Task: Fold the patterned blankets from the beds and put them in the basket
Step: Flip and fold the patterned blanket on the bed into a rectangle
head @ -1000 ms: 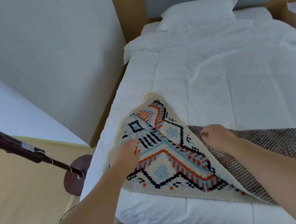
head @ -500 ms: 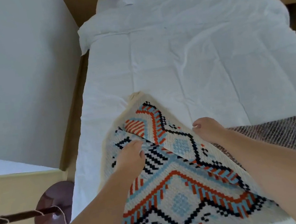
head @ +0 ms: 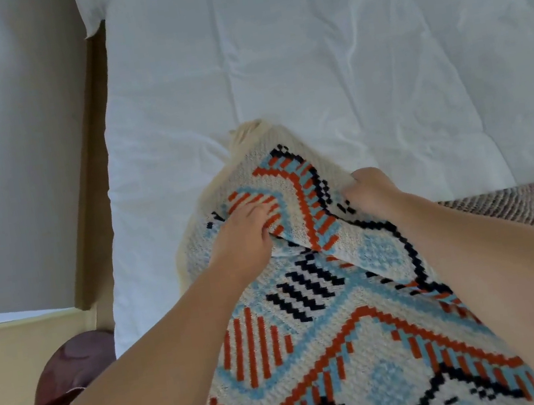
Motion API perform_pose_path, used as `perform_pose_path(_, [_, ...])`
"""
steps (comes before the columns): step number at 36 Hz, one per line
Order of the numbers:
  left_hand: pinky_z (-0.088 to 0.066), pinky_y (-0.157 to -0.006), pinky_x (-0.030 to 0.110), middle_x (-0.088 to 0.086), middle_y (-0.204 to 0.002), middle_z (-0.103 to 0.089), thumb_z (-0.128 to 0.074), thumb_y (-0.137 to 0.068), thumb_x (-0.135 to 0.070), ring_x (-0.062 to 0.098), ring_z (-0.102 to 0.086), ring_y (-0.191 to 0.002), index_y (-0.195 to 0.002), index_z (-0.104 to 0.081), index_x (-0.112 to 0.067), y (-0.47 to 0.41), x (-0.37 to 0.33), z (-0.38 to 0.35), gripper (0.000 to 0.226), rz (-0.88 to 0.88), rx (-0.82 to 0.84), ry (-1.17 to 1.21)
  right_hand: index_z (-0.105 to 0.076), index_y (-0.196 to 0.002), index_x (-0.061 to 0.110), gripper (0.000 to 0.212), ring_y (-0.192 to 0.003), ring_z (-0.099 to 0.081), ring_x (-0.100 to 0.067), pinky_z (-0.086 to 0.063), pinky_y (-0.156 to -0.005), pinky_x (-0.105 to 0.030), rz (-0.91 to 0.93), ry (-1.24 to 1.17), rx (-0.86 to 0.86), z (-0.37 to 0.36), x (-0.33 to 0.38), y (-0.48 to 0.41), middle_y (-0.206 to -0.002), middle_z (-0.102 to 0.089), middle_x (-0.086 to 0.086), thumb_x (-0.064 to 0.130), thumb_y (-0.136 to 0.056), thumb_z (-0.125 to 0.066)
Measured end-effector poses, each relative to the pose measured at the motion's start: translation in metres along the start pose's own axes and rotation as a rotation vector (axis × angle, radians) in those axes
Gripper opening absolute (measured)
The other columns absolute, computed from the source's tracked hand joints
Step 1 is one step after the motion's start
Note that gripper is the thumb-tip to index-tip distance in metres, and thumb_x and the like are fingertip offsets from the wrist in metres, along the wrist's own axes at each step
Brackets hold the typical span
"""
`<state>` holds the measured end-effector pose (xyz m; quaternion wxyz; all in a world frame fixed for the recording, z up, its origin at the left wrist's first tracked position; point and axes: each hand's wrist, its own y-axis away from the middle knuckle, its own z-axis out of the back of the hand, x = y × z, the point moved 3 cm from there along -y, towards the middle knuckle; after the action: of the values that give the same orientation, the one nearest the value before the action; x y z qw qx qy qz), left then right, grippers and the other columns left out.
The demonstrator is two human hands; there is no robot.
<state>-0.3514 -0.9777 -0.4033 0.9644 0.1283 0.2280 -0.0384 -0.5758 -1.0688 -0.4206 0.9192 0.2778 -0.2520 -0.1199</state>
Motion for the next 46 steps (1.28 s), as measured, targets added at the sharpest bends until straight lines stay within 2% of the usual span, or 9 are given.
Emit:
perform_pose_path(3, [-0.027,-0.114,0.039,0.002,-0.147,-0.038,-0.045,-0.093,-0.008,0.021,-0.032,-0.136,-0.143,-0.034,-0.018,-0.013,-0.012,0.013,0.052,-0.031,-0.012,0.020,-0.046,-0.140,0.014,0.042,-0.088,-0.067,-0.020,-0.053,-0.081,-0.035,0.185,-0.004,0.007,-0.003,0.011,0.028,-0.126,-0.061,-0.010,0.023,-0.099,-0.049])
perform_pose_path(6, [-0.017,-0.118,0.043,0.002,-0.158,-0.015,-0.047,-0.087,0.003,0.025,-0.016,-0.143,-0.149,-0.020,-0.024,-0.036,-0.033,0.032,0.073,-0.088,0.023,-0.053,-0.056,-0.131,0.021,0.033,-0.060,-0.060,-0.013,-0.054,-0.060,-0.031,0.342,0.103,0.013,0.000,0.022,0.058,-0.102,-0.070,-0.001,0.027,-0.100,-0.046])
perform_pose_path(10, [-0.009,-0.119,0.041,0.004,-0.160,-0.001,-0.049,-0.078,0.010,0.028,-0.005,-0.145,-0.146,-0.029,-0.029,-0.060,-0.065,0.050,0.082,-0.337,0.108,-0.331,-0.061,-0.122,0.020,0.028,-0.077,-0.062,-0.017,-0.049,-0.067,-0.031,0.503,0.242,0.018,0.008,0.032,0.091,-0.096,-0.068,0.001,0.023,-0.100,-0.043])
perform_pose_path(18, [0.007,-0.116,0.037,0.001,-0.155,-0.026,-0.056,-0.086,-0.019,0.021,-0.008,-0.145,-0.117,-0.062,-0.023,-0.062,-0.069,0.053,0.032,-0.486,0.242,-0.594,-0.058,-0.128,0.019,0.032,-0.092,-0.063,-0.021,-0.051,-0.081,-0.032,0.539,0.279,0.048,0.020,0.022,0.122,-0.109,-0.067,-0.001,0.025,-0.101,-0.043])
perform_pose_path(21, [0.004,-0.116,0.033,-0.002,-0.129,-0.056,-0.057,-0.084,-0.027,0.016,-0.034,-0.133,-0.105,-0.066,-0.021,-0.047,-0.057,0.059,0.024,-0.458,0.258,-0.515,-0.060,-0.121,0.019,0.030,-0.089,-0.062,-0.016,-0.052,-0.081,-0.031,0.472,0.300,0.088,0.020,0.012,0.128,-0.106,-0.065,0.001,0.034,-0.097,-0.051])
perform_pose_path(27, [-0.020,-0.113,0.033,-0.003,-0.099,-0.064,-0.053,-0.082,-0.036,0.018,-0.049,-0.112,-0.086,-0.065,-0.024,0.000,-0.038,0.084,0.017,-0.447,0.273,-0.510,-0.063,-0.102,0.008,0.013,-0.090,-0.058,-0.020,-0.048,-0.078,-0.030,0.357,0.444,0.183,0.012,-0.003,0.144,-0.100,-0.058,-0.004,0.009,-0.092,-0.055])
perform_pose_path(34, [-0.046,-0.059,0.036,0.000,-0.069,-0.050,-0.043,-0.089,-0.013,0.018,-0.049,-0.061,-0.086,-0.035,-0.028,0.078,0.001,0.085,0.018,-0.088,0.276,-0.385,-0.059,-0.084,0.010,0.020,-0.070,-0.058,-0.018,-0.045,-0.057,-0.029,0.340,0.510,0.102,0.015,-0.030,0.176,-0.077,-0.060,-0.002,0.012,-0.097,-0.046])
perform_pose_path(38, [-0.038,-0.060,0.031,-0.007,-0.078,-0.051,-0.043,-0.092,-0.009,0.017,-0.051,-0.070,-0.094,-0.049,-0.023,0.136,0.002,0.068,0.015,0.069,0.220,-0.285,-0.048,-0.075,0.014,0.024,-0.056,-0.042,-0.014,-0.028,-0.049,-0.027,0.391,0.529,0.143,0.015,-0.038,0.202,-0.066,-0.049,0.000,0.003,-0.095,-0.039])
perform_pose_path(46, [-0.043,-0.067,0.032,0.002,-0.089,-0.059,-0.037,-0.096,-0.019,0.020,-0.056,-0.081,-0.093,-0.057,-0.016,0.234,0.002,0.025,0.020,0.280,0.104,-0.211,-0.038,-0.066,0.021,0.035,-0.059,-0.046,-0.013,-0.035,-0.050,-0.026,0.574,0.649,0.218,0.007,-0.059,0.244,-0.066,-0.049,0.002,-0.007,-0.087,-0.041])
